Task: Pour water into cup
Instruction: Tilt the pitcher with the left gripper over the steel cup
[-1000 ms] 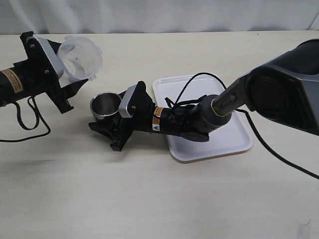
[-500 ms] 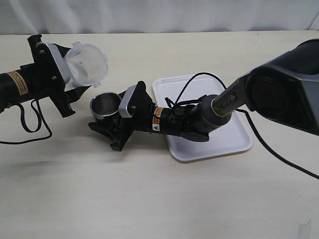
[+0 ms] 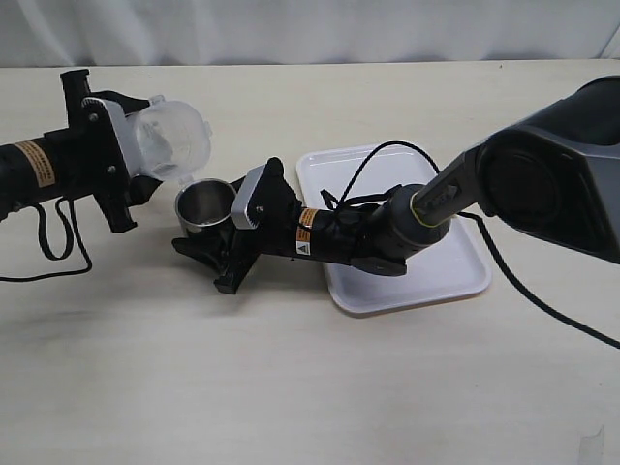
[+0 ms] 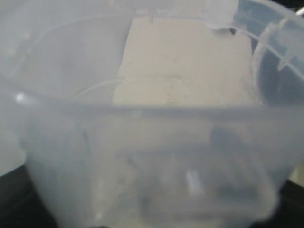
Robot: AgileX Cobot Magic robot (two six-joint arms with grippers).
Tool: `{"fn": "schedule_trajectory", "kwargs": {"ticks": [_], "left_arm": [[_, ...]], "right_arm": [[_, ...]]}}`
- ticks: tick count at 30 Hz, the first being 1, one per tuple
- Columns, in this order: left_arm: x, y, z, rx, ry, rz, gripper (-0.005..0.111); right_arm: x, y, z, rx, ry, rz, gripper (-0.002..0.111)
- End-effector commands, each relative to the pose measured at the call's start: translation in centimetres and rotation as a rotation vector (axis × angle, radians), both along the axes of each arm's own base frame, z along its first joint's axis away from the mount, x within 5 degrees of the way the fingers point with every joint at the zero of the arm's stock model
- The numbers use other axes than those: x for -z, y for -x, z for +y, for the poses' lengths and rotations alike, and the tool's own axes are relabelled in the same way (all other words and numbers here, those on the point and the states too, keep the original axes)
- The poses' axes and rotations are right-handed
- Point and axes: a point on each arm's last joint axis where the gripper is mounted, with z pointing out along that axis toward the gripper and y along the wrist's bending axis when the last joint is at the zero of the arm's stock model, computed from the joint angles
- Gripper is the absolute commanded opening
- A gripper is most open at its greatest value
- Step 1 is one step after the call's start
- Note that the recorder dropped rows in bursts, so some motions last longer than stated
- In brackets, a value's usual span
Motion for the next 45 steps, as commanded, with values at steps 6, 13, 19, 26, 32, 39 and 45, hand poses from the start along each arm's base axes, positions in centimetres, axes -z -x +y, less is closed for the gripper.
{"fn": "schedule_trajectory", "kwargs": {"ticks": [6,13,19,26,32,39,45], "left_arm": [[-0.66,-0.22,-0.42,0.059,-0.062,-0.113,0.000],[-0.94,-0.27,-0.54,0.088,-0.089,-0.172,0.000],[-0.96,-0.31,-0.50,0.111,-0.155,-0.224,0.000],[-1.00,-0.43,-0.42,0.099,-0.158,-0.226,0.000],[-0.98,-0.44,-0.40,0.114,-0.196,-0.251,0.000],[-0.98,-0.44,-0.40,0.119,-0.207,-0.260,0.000],[-0.98,-0.44,-0.40,0.123,-0.214,-0.265,0.000]], "right_arm": [[0.41,-0.07,-0.20,0.001,0.049,-0.006,0.054],[0.41,-0.07,-0.20,0.001,0.049,-0.006,0.054],[0.41,-0.07,-0.20,0.001,0.049,-0.006,0.054],[0.41,-0.07,-0.20,0.001,0.049,-0.006,0.054],[0.41,-0.07,-0.20,0.001,0.049,-0.006,0.054],[0.41,-0.07,-0.20,0.001,0.049,-0.006,0.054],[0.41,-0.07,-0.20,0.001,0.049,-0.006,0.054]]}}
